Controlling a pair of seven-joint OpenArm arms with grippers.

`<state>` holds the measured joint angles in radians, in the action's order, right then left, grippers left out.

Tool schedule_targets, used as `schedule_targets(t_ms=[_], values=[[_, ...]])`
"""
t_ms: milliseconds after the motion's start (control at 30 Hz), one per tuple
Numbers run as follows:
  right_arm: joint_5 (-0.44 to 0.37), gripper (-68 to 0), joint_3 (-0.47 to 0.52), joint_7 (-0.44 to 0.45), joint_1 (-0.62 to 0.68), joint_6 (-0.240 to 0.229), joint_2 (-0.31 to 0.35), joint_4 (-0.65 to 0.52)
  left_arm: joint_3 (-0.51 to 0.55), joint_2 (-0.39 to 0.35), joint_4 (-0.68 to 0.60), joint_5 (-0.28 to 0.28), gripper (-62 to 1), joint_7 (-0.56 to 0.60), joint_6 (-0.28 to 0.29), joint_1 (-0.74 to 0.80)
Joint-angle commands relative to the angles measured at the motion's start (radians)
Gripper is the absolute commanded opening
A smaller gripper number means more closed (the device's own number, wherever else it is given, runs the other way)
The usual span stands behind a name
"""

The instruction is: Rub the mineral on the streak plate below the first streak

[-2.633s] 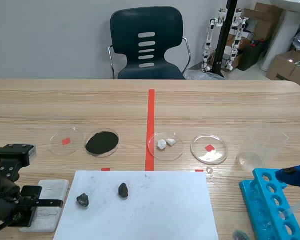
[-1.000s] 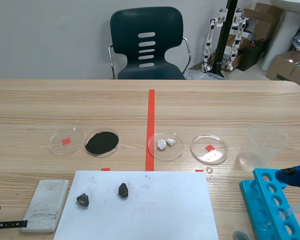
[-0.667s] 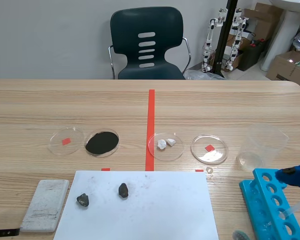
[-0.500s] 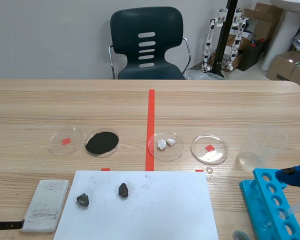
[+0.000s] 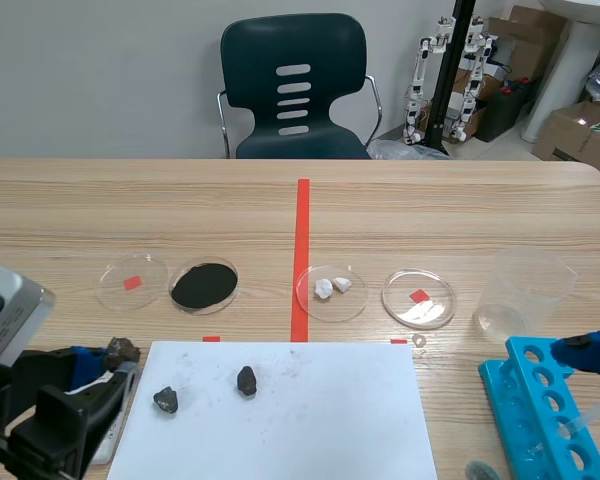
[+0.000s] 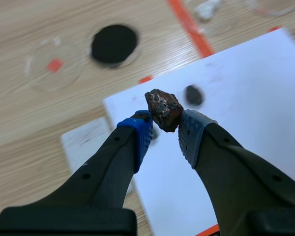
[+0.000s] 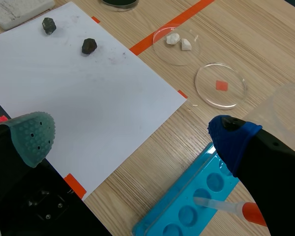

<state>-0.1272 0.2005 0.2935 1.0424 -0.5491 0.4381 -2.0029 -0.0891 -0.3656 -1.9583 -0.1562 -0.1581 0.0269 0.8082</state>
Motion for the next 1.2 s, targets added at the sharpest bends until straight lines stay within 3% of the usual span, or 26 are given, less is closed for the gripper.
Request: schedule_targets(t_ms=[0, 100, 200, 1167], values=[[-0.011, 0.4, -0.003, 0.019, 0.002, 0.000, 0.000, -0.014, -0.020, 0.005, -0.006, 0.000, -49.2, 0.049, 0.048, -0.005], [-0.011, 0.4, -0.003, 0.019, 0.002, 0.000, 0.000, -0.014, -0.050, 0.005, -0.006, 0.000, -49.2, 0.138, 0.158, -0.005], [-0.011, 0.4, -0.003, 0.019, 0.002, 0.000, 0.000, -0.014, -0.071, 0.005, -0.006, 0.003, -49.2, 0.206, 0.232, -0.005], [-0.011, 0.4, -0.003, 0.019, 0.002, 0.000, 0.000, -0.014, -0.082, 0.005, -0.006, 0.003, -49.2, 0.211, 0.234, -0.005]])
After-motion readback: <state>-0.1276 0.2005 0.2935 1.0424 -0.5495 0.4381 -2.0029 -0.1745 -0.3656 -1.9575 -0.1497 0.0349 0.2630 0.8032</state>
